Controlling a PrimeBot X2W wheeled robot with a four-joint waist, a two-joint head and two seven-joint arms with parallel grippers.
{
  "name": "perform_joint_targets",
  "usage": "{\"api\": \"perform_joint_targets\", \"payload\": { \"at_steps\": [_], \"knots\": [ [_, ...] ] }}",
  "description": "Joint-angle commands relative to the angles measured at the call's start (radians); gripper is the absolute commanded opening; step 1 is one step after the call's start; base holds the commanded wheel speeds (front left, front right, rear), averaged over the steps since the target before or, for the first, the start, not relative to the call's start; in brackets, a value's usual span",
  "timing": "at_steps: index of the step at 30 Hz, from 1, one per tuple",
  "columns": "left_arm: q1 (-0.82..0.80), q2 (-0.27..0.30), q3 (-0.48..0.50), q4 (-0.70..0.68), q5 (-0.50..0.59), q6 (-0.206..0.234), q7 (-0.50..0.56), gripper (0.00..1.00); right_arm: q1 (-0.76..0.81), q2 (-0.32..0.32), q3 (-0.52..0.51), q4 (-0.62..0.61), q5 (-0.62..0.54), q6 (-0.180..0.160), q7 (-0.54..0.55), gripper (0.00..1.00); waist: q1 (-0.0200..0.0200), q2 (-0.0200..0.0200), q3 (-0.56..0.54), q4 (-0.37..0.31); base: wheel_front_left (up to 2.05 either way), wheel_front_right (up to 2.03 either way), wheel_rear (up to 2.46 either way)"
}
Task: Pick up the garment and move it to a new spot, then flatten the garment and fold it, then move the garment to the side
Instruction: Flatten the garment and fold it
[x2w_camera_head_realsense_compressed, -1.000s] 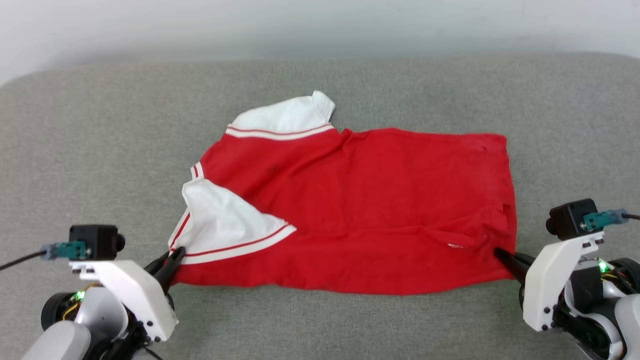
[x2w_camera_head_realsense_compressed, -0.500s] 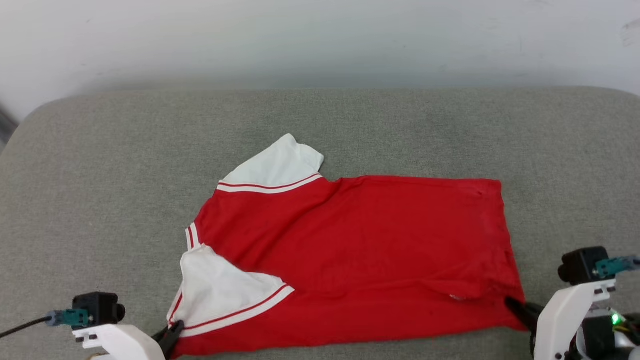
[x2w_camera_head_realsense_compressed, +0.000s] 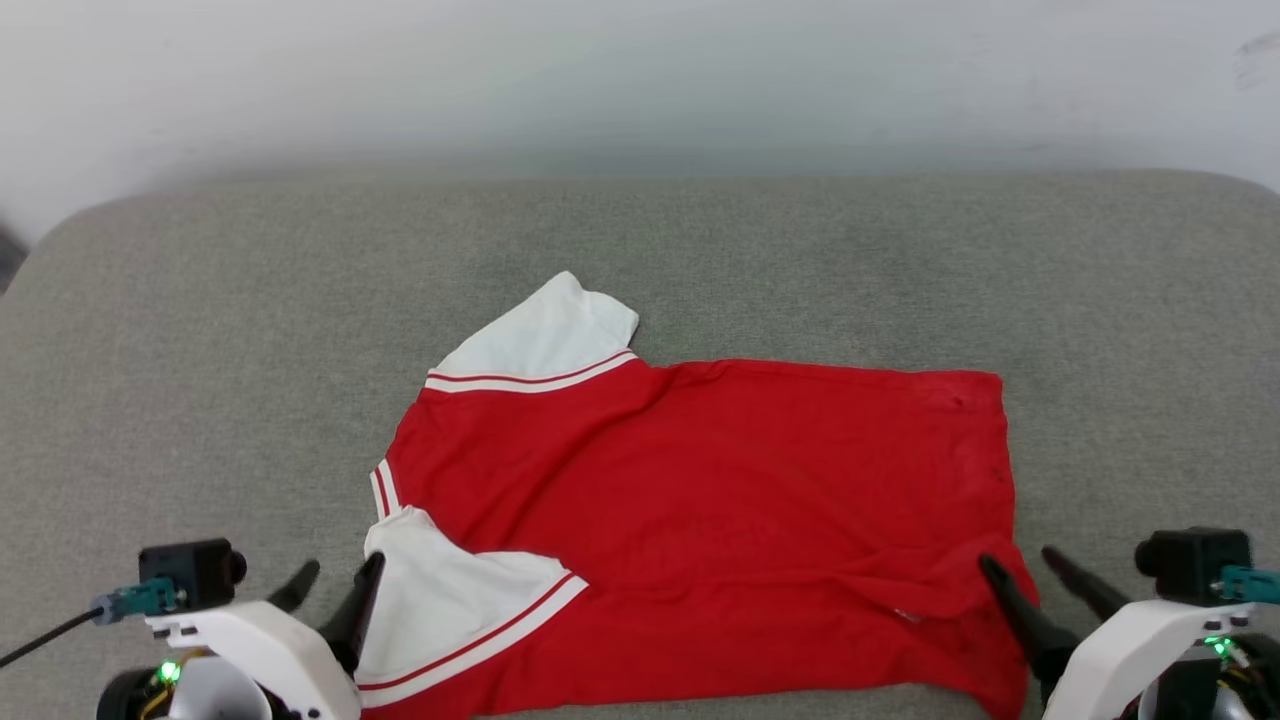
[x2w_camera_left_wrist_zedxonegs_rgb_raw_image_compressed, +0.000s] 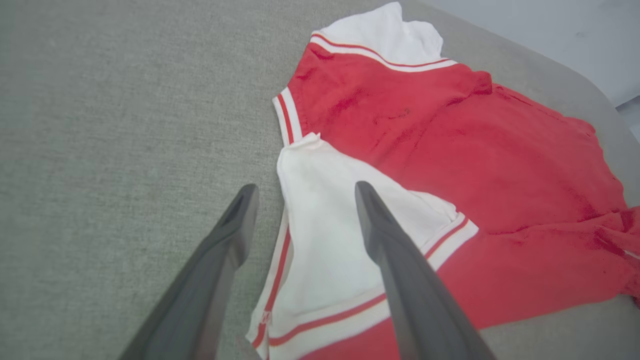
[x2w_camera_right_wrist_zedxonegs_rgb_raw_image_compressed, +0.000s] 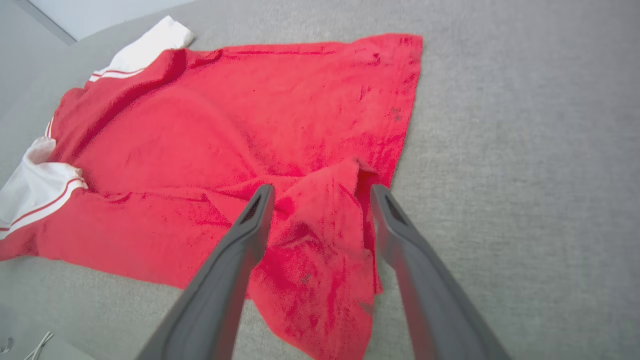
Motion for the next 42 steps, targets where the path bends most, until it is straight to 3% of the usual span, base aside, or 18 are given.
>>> {"api": "perform_joint_targets", "payload": {
  "at_steps": [1, 5, 10, 15, 22, 27, 34, 42],
  "knots": [
    [-0.017, 0.003, 0.003, -0.005, 0.011, 0.003, -0.013, 1.0, 0.001, 0.005, -0.008, -0.012, -0.015, 0.0, -0.025, 1.0, 0.0, 0.0, -0.008, -0.007, 0.0, 0.0, 0.0],
    [-0.063, -0.002, 0.01, -0.025, 0.071, 0.019, -0.078, 1.0, -0.011, 0.032, -0.053, -0.053, -0.075, 0.0, -0.15, 1.0, 0.0, 0.0, -0.022, -0.024, 0.0, 0.0, 0.0],
    [-0.141, -0.014, 0.025, -0.03, 0.114, 0.046, -0.126, 1.0, -0.044, 0.068, -0.089, -0.11, -0.146, 0.0, -0.215, 1.0, 0.0, 0.0, -0.002, -0.053, 0.0, 0.0, 0.0],
    [-0.253, -0.015, 0.044, 0.016, 0.127, 0.03, -0.139, 1.0, -0.103, 0.091, -0.091, -0.182, -0.183, 0.0, -0.244, 1.0, 0.0, 0.0, 0.068, -0.096, 0.0, 0.0, 0.0],
    [-0.433, 0.031, 0.057, 0.11, 0.127, -0.021, -0.087, 1.0, -0.203, 0.126, -0.069, -0.258, -0.221, 0.0, -0.285, 1.0, 0.0, 0.0, 0.212, -0.178, 0.0, 0.0, 0.0],
    [-0.569, 0.094, 0.03, 0.173, 0.119, -0.093, 0.048, 1.0, -0.264, 0.155, -0.072, -0.237, -0.217, 0.0, -0.32, 1.0, 0.0, 0.0, 0.307, -0.229, 0.0, 0.0, 0.0],
    [-0.736, 0.194, -0.038, 0.25, 0.072, -0.206, 0.353, 1.0, -0.311, 0.172, -0.043, -0.164, -0.19, -0.001, -0.359, 1.0, 0.0, 0.0, 0.393, -0.29, 0.0, 0.0, 0.0],
    [-0.86, 0.244, -0.096, 0.263, 0.005, -0.241, 0.636, 1.0, -0.336, 0.186, -0.018, -0.092, -0.153, 0.0, -0.402, 1.0, 0.0, 0.0, 0.457, -0.341, 0.0, 0.0, 0.0]
  ]
}}
